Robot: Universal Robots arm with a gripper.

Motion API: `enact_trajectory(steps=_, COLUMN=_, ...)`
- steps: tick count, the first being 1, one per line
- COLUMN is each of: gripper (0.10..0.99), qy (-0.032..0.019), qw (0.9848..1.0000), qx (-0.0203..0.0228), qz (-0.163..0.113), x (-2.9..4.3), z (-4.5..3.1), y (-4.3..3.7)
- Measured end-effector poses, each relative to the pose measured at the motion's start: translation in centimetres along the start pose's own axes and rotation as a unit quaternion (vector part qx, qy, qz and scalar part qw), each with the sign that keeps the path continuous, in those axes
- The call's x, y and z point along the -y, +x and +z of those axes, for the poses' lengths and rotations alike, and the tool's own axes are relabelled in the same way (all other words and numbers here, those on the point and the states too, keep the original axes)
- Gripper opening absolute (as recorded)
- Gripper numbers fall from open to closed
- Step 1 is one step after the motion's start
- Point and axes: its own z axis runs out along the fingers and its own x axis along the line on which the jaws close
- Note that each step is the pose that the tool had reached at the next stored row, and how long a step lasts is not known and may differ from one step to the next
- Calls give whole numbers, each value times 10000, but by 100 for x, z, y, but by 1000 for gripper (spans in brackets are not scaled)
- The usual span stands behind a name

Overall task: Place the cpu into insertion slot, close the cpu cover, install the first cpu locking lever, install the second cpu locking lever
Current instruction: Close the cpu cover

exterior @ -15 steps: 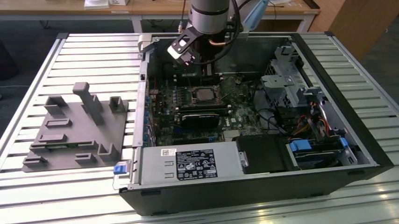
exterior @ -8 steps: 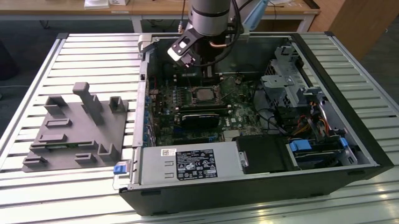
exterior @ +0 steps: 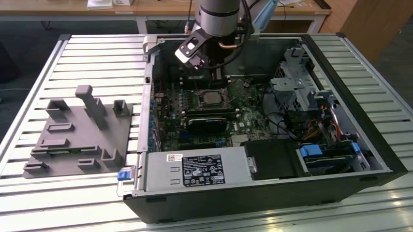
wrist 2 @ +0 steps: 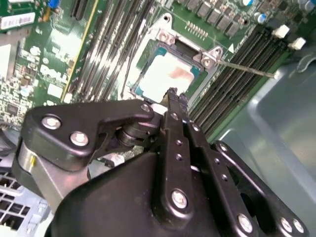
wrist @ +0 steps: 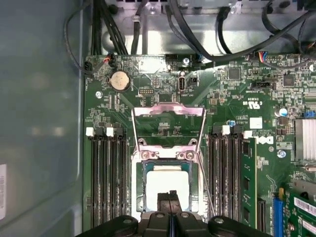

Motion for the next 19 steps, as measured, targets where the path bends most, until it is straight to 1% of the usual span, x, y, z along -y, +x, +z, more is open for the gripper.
enact_trajectory(steps=4, gripper=106, qy=0, qw=10000, qx=-9, qz=-3, x=-3, z=-94, y=1)
enact_trajectory(steps=8, gripper=106, qy=0, qw=10000, qx=-13, qz=-4, x=-22, z=-103, y=0)
enact_trajectory(steps=10, gripper=106, qy=7, qw=10000, qx=-12, qz=-6, x=-65, z=-101, y=1)
enact_trajectory(steps=16, gripper=106, qy=12, qw=10000, qx=-18, qz=-58, x=-228, z=-94, y=5)
enact_trajectory(steps=19, gripper=106, qy=14, qw=10000, qx=-18, qz=-88, x=-250, z=-98, y=5)
